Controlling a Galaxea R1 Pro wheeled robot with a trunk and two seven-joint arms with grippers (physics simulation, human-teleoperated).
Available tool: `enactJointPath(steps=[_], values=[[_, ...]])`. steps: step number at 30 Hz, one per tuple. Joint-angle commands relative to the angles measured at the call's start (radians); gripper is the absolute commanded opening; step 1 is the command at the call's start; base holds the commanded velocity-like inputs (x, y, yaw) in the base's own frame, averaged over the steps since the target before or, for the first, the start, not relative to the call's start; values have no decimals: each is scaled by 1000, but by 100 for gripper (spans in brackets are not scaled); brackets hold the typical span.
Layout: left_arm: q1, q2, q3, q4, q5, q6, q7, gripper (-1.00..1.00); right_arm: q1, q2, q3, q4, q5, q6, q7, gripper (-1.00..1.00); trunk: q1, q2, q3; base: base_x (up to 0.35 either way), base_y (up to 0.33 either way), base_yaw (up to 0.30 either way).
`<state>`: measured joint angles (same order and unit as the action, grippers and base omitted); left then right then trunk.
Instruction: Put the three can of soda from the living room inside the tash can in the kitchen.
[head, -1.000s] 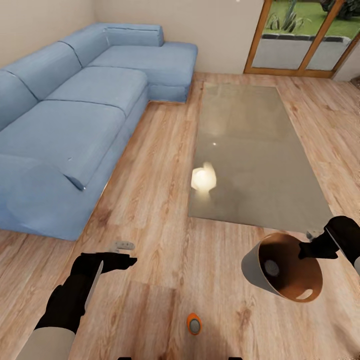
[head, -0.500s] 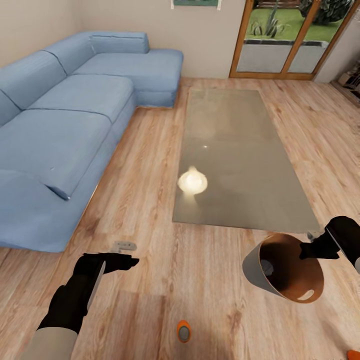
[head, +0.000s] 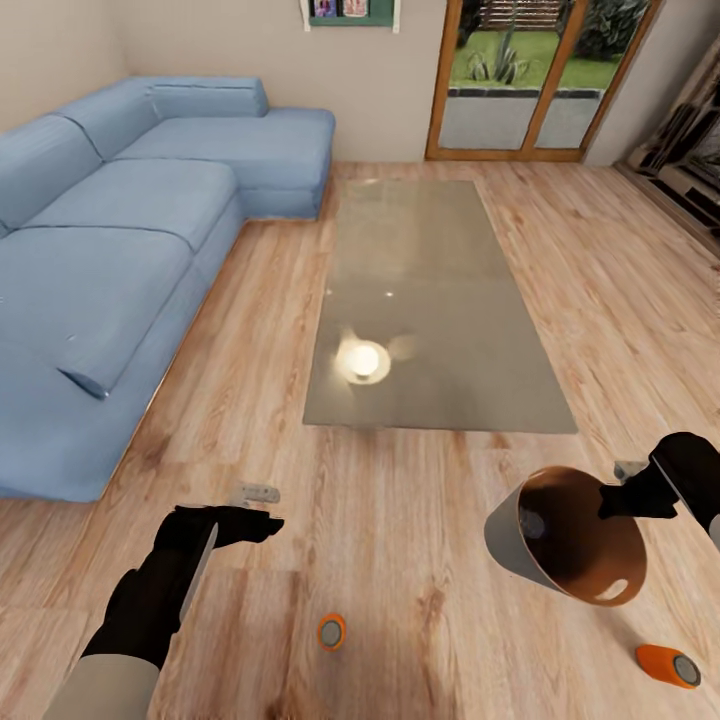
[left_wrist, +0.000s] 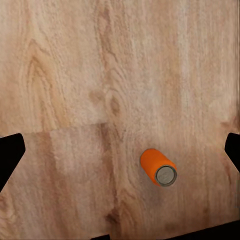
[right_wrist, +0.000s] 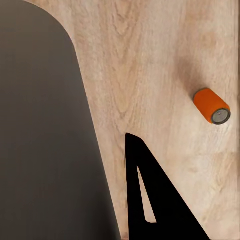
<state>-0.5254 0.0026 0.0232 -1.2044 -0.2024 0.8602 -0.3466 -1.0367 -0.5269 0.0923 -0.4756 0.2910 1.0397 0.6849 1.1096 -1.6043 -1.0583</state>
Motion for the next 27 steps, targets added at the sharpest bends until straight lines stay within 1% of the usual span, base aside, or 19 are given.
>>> enactJointPath(steps=[1, 5, 10, 14, 19, 27], values=[[0, 0, -2, 0, 0, 0, -1, 100, 0, 0, -1, 0, -23, 8, 3, -100, 0, 0, 1, -312, -48, -70], [0, 0, -3, 0, 0, 0, -2, 100, 0, 1, -1, 0, -24, 8, 7, -100, 0, 0, 2, -279, 69, -30], [0, 0, -3, -1, 1, 0, -2, 100, 0, 5, 0, 14, -25, 8, 8, -100, 0, 0, 3, -169, 202, -6], [1, 1, -3, -2, 3, 0, -2, 100, 0, 11, 1, 27, -26, 8, 5, -100, 0, 0, 3, -52, 76, -1], [1, 1, -3, -3, 3, 0, -2, 100, 0, 13, 1, 30, -26, 8, 3, -100, 0, 0, 3, -28, 51, -12], [1, 0, -3, -3, 2, 0, -2, 100, 0, 12, 0, 31, -24, 8, 4, -100, 0, 0, 11, -21, 235, -148]])
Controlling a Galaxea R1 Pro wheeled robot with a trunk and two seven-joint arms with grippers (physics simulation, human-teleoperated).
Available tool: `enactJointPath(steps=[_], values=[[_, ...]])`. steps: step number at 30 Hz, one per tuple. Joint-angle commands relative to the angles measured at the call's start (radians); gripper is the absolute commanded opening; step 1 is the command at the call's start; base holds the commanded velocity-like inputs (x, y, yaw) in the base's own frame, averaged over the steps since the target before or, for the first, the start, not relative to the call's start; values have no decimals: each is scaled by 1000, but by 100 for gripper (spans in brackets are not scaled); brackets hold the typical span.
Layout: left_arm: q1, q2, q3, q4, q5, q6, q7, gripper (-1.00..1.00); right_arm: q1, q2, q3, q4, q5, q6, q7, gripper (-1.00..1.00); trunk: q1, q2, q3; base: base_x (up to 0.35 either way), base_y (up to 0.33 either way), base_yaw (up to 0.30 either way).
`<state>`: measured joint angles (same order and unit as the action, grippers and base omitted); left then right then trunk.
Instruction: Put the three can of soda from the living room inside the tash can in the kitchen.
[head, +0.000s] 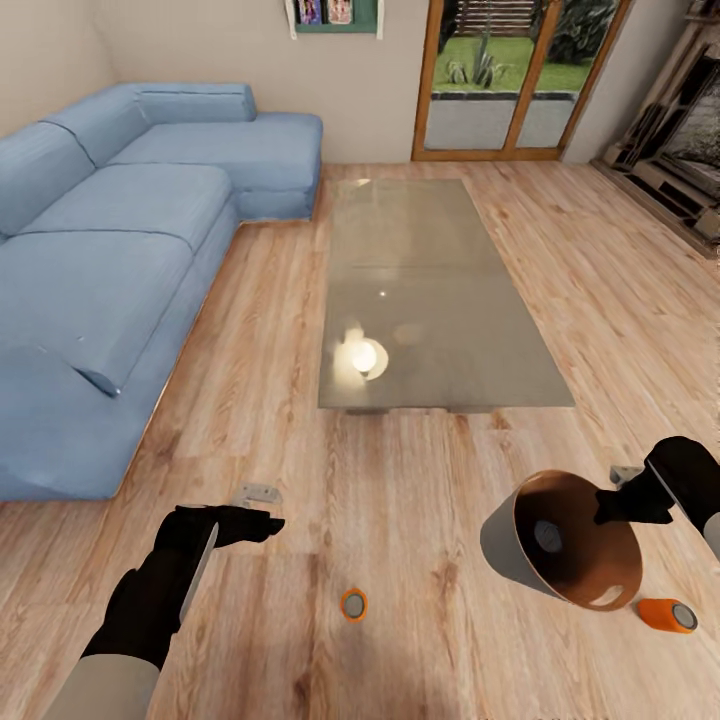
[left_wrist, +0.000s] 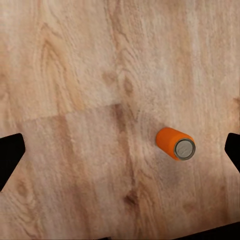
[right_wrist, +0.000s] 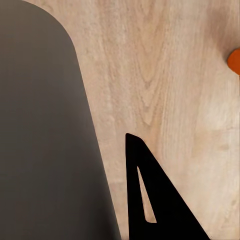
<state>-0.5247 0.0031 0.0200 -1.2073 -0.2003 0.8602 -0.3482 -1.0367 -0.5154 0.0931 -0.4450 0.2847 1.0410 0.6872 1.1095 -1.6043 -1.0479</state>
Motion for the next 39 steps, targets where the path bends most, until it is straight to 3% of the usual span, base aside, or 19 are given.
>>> enactJointPath(steps=[1, 18, 35, 39], values=[[0, 0, 0, 0, 0, 0, 0, 100, 0, 0, -1, 0, -18, 6, 1, -100, 0, 0, 1, -3, 284, -185], [0, 0, -1, 2, -3, -1, 2, 100, 0, -6, -2, 2, -18, 6, 2, -100, 0, 0, 21, -8, 231, -189], [0, -1, -28, 3, -4, -3, 9, 100, 0, -6, -3, 27, -16, -4, 1, -100, 0, 0, 36, -1, -133, -141], [1, -13, -29, 4, -6, -3, 11, 100, -1, -10, -5, 26, -16, -2, 6, -100, 0, 0, 36, 0, -24, -7]])
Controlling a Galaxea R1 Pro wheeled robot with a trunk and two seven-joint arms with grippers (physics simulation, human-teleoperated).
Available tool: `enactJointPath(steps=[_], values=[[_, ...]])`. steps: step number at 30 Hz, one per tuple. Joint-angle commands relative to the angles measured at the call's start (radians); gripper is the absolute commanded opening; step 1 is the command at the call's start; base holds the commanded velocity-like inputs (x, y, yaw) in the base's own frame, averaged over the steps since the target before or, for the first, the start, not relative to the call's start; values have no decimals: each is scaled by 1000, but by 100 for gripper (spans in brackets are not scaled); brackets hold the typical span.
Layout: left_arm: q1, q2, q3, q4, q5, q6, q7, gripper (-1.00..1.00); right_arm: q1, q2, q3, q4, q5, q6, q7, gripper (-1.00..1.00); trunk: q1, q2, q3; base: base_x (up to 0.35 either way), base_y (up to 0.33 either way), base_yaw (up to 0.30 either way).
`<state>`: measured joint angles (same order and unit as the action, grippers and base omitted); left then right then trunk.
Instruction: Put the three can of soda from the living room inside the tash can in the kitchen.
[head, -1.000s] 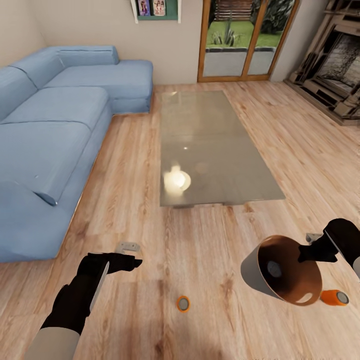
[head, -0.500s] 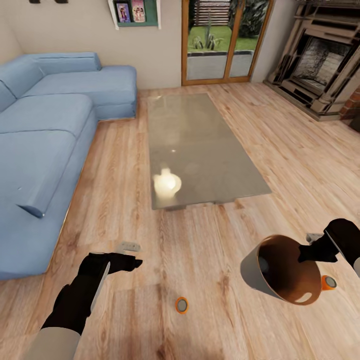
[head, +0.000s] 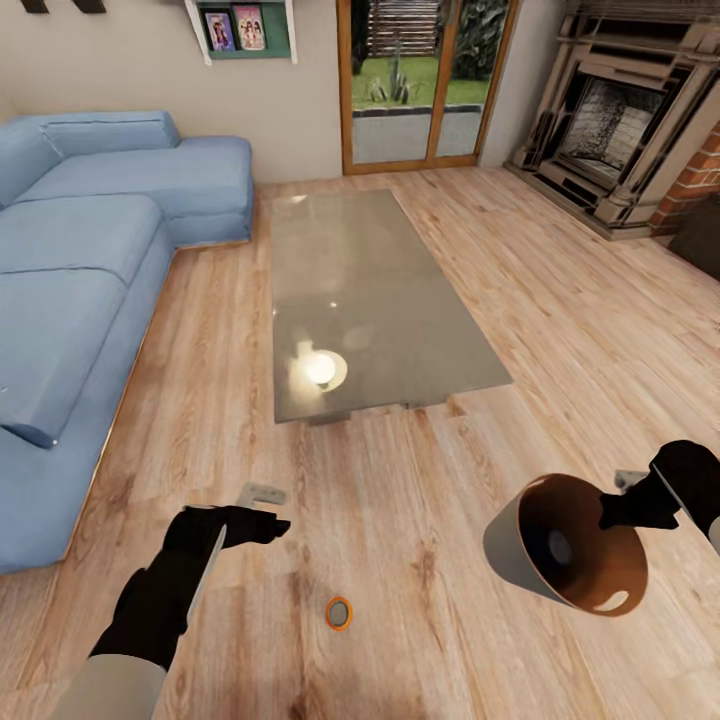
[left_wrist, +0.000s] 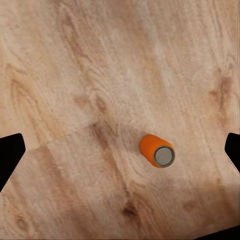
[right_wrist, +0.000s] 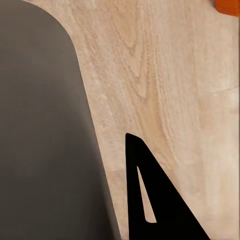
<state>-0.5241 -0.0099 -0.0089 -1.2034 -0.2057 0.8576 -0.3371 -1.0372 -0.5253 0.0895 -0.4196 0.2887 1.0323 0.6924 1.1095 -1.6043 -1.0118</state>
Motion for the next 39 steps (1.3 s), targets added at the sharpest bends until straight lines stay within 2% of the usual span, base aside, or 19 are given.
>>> enactJointPath(steps=[1, 4, 6, 9, 11, 14, 16, 18, 19, 22, 24, 25, 30, 39], values=[[0, -6, -1, 0, -1, 0, 0, 100, -1, -1, -2, -3, -20, 10, 3, -100, 0, 0, 0, 0, -9, -3], [0, -13, -10, 1, -2, 0, 1, 100, -4, -3, -2, -8, -17, 15, 6, -100, 0, 0, 0, 0, -5, -1], [0, -19, -34, 1, -3, 0, 2, 100, -19, -6, -2, -8, -16, 15, 7, -100, 0, 0, 0, 0, -2, 0], [0, -30, -51, 1, -4, 0, 18, 100, -72, -12, 3, -5, -15, 15, 8, -100, 0, 0, 0, 0, 0, 0], [-1, -37, -58, 1, -2, 0, 51, 100, -156, -20, 15, 0, -14, 15, 8, -100, 0, 0, 0, 0, 0, 0], [-1, -40, -61, 1, -1, 0, 66, 100, -213, -31, 38, 4, -11, 15, 9, -100, 11, -21, -9, 0, 0, 0], [-1, -44, -62, 5, -1, 0, 73, 100, -262, -44, 67, 14, -6, 15, 11, -100, 19, -35, -16, 0, 0, 0], [-3, -58, -67, 52, -2, -1, 80, 100, -342, -55, 98, 57, 1, 15, 13, -100, 27, -49, -24, 0, 0, 0], [-4, -62, -68, 65, -2, -1, 82, 100, -359, -57, 102, 69, 5, 15, 13, -100, 31, -56, -29, 0, 0, 0], [-5, -74, -71, 104, -1, -3, 97, 100, -440, -60, 110, 127, 48, 15, 13, -100, 42, -77, -42, 0, 0, 0], [-5, -77, -71, 111, -1, -3, 102, 100, -470, -60, 112, 152, 69, 15, 13, -100, 50, -91, -51, 0, 0, 0], [-6, -79, -72, 117, 1, -1, 104, 100, -506, -59, 113, 189, 93, 15, 13, -100, 54, -98, -56, 0, 0, 0], [-7, -85, -72, 122, 1, 7, 107, 100, -552, -56, 114, 240, 115, 15, 14, -100, 73, -133, -80, 0, 0, 0], [-6, -90, -72, 121, 2, 10, 107, 100, -561, -54, 117, 282, 120, 15, 14, -100, 107, -196, -122, 0, 0, 0]])
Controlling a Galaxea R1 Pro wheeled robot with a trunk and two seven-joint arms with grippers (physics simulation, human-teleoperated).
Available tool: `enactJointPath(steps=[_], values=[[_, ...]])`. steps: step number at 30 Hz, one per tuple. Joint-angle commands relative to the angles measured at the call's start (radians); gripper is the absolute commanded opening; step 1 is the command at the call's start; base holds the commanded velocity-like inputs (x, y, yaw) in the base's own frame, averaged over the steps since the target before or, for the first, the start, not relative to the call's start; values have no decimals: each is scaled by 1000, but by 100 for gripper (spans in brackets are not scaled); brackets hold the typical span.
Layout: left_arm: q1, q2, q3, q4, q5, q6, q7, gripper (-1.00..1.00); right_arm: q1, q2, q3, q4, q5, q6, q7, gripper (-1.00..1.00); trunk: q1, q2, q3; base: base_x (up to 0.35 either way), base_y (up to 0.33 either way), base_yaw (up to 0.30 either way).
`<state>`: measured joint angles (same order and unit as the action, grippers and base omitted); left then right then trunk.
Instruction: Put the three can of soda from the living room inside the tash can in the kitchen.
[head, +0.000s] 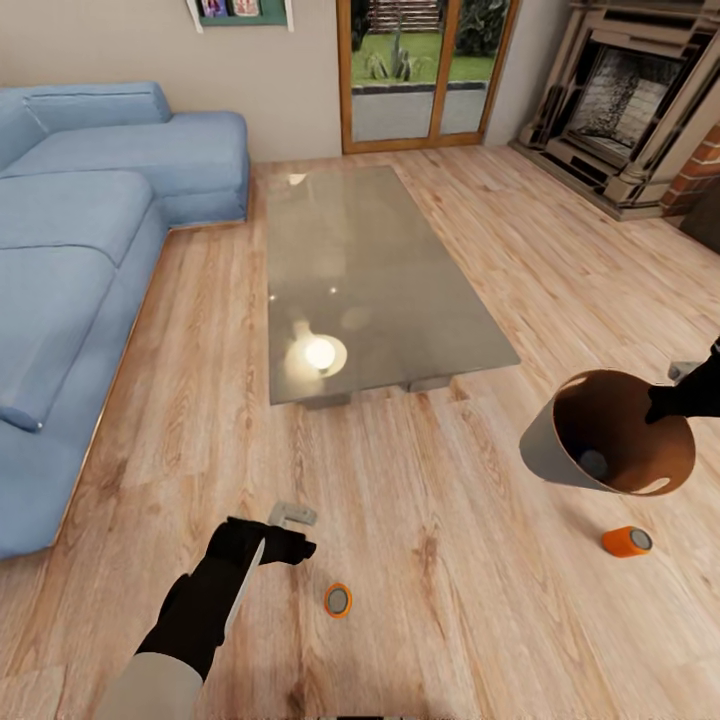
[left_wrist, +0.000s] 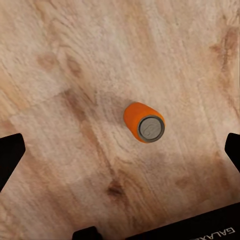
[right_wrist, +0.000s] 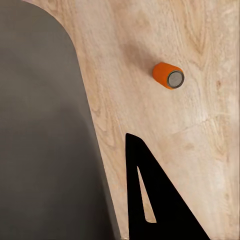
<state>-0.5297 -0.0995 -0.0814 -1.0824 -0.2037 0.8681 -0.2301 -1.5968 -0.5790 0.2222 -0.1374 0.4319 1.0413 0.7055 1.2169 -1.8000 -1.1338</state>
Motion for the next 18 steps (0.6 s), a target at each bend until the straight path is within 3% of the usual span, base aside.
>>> enactJointPath(steps=[1, 13, 18], values=[[0, 0, 0, 0, 0, 0, 0, 100, -2, 1, -14, 2, -23, 6, 1, -100, 4, -7, -5, 0, 0, 0], [0, -2, 0, 2, -2, -1, 3, 100, -33, 5, 8, 26, -22, 6, 3, -100, 50, -91, -61, 0, 0, 0], [1, -5, 0, 2, -2, -1, 4, 100, -83, 5, 25, 31, -17, 6, 3, -100, 69, -126, -85, 0, 0, 0]])
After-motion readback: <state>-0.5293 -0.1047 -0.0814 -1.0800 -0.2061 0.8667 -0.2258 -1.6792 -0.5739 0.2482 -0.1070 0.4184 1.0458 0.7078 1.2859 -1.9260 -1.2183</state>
